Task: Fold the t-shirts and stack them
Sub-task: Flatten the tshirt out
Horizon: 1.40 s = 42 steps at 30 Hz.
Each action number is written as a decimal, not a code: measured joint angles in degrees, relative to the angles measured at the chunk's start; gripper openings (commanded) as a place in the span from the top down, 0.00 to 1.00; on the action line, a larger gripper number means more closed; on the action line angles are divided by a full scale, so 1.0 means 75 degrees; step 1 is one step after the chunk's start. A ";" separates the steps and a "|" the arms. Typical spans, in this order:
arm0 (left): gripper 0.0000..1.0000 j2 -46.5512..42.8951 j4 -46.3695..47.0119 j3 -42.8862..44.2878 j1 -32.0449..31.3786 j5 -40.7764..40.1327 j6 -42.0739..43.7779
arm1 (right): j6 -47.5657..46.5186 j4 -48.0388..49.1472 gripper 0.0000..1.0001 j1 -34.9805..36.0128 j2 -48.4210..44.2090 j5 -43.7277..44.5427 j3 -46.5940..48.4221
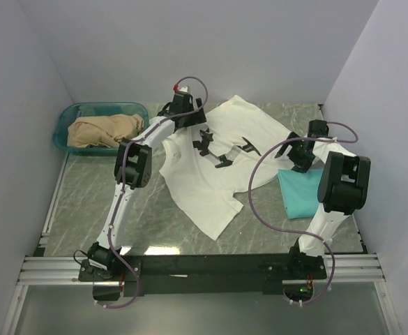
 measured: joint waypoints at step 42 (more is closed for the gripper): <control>0.01 -0.3130 0.0612 -0.4132 0.0866 0.1221 -0.0029 | -0.1070 -0.2171 0.04 0.1664 0.4712 0.0871 0.8411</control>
